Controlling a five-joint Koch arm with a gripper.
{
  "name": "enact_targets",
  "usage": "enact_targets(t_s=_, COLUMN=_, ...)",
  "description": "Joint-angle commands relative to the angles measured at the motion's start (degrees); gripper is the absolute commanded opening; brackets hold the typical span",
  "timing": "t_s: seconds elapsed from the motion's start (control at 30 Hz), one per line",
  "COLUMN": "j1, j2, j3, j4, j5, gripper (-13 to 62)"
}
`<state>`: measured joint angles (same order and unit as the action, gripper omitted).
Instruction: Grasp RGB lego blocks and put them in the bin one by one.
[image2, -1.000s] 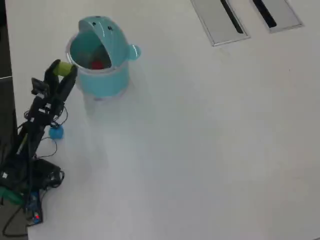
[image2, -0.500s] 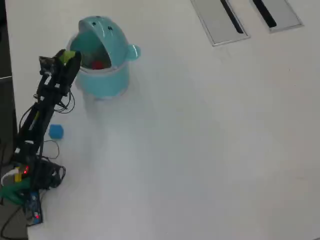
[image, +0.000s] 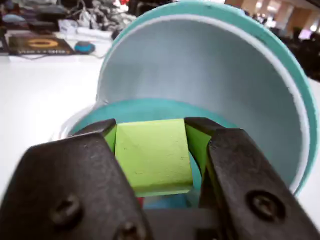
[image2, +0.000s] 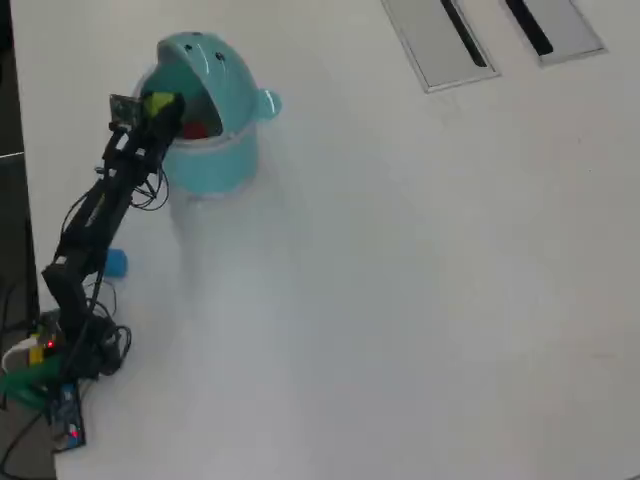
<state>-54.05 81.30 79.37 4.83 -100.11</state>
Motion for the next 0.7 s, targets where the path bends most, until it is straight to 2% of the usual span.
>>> enact_targets(t_s=0.0, j1=0.88, j2=0.70, j3=-8.17, j4=-5.98, j5=-1.58, gripper=8.2)
enact_targets(t_s=0.03, j1=1.23, j2=0.18, j3=-8.17, j4=-6.33, j5=-2.46, gripper=8.9)
enact_targets(t_s=0.1, j1=3.96, j2=-0.62, j3=-8.09, j4=-7.91, j5=-9.14, gripper=23.8)
enact_targets(t_s=0.13, j1=4.31, j2=-0.62, j3=-8.09, j4=-7.91, j5=-9.14, gripper=25.6)
enact_targets(t_s=0.4, j1=5.01, j2=2.46, j3=-2.99, j4=-9.32, j5=-9.05, gripper=28.7)
enact_targets(t_s=0.67, j1=2.99, j2=16.79, j3=20.04, j4=-15.47, j5=-8.26, gripper=28.4)
